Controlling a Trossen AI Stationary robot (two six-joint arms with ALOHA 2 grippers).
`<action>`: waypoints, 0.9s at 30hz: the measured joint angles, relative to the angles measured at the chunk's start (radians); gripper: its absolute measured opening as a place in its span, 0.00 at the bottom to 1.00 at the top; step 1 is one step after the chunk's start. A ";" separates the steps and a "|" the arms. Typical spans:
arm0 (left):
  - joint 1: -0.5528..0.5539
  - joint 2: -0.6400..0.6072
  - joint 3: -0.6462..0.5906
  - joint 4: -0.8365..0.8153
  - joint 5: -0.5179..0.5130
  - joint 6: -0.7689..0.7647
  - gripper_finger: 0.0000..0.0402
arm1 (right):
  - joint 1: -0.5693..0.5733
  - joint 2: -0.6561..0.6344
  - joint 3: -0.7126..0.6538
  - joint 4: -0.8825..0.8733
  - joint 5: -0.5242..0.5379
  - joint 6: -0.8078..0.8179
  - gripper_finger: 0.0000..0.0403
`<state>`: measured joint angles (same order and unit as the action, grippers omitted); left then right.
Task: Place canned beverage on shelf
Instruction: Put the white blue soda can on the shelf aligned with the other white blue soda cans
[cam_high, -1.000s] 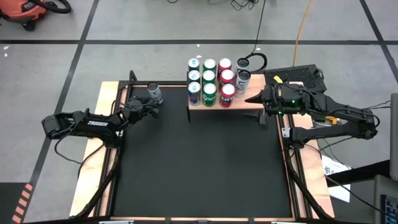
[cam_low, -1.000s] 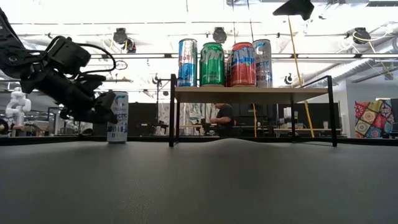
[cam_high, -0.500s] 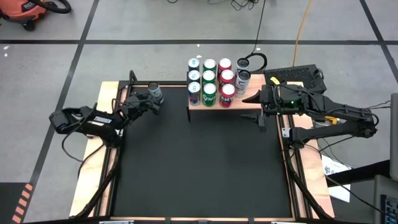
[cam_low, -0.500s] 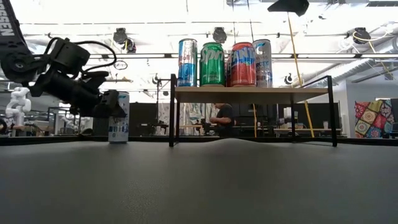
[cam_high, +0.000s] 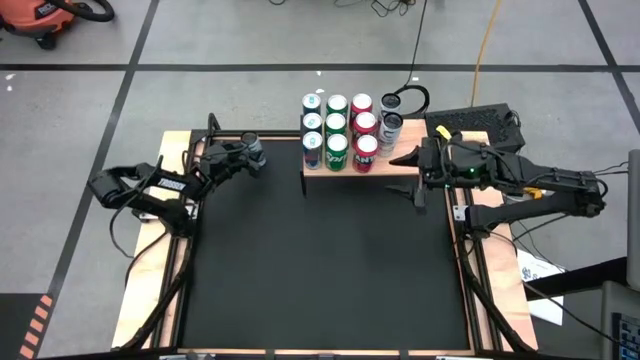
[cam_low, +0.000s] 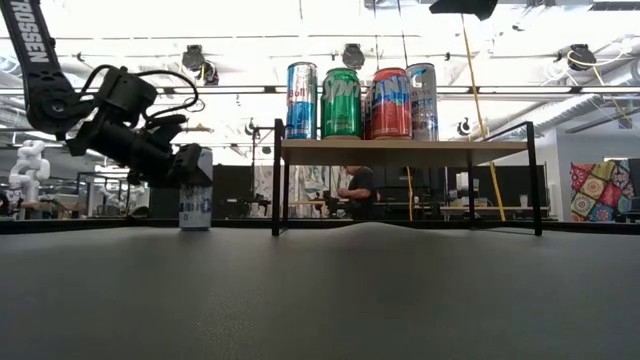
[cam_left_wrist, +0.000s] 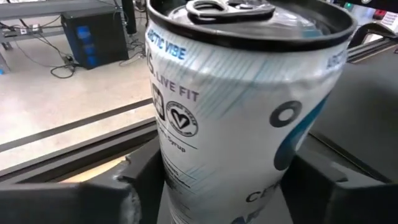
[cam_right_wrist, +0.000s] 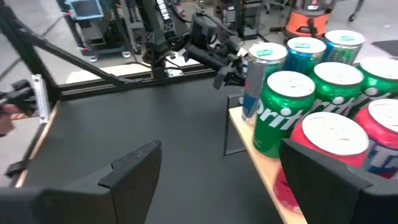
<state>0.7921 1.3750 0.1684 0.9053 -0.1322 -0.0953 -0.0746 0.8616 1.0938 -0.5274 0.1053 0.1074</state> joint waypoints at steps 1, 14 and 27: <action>-0.002 0.000 0.000 -0.002 0.000 -0.006 0.59 | 0.007 0.001 -0.003 0.005 0.002 0.000 0.78; -0.310 -0.052 0.000 -0.043 -0.039 -0.056 0.55 | 0.175 0.016 -0.399 0.617 -0.001 0.012 0.78; -0.929 -0.100 0.022 -0.107 -0.273 -0.098 0.55 | 0.337 0.268 -0.455 0.894 0.077 0.069 0.78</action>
<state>-0.1371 1.2754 0.1908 0.7979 -0.4049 -0.1931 0.2621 1.1299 0.6392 0.3668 0.1825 0.1762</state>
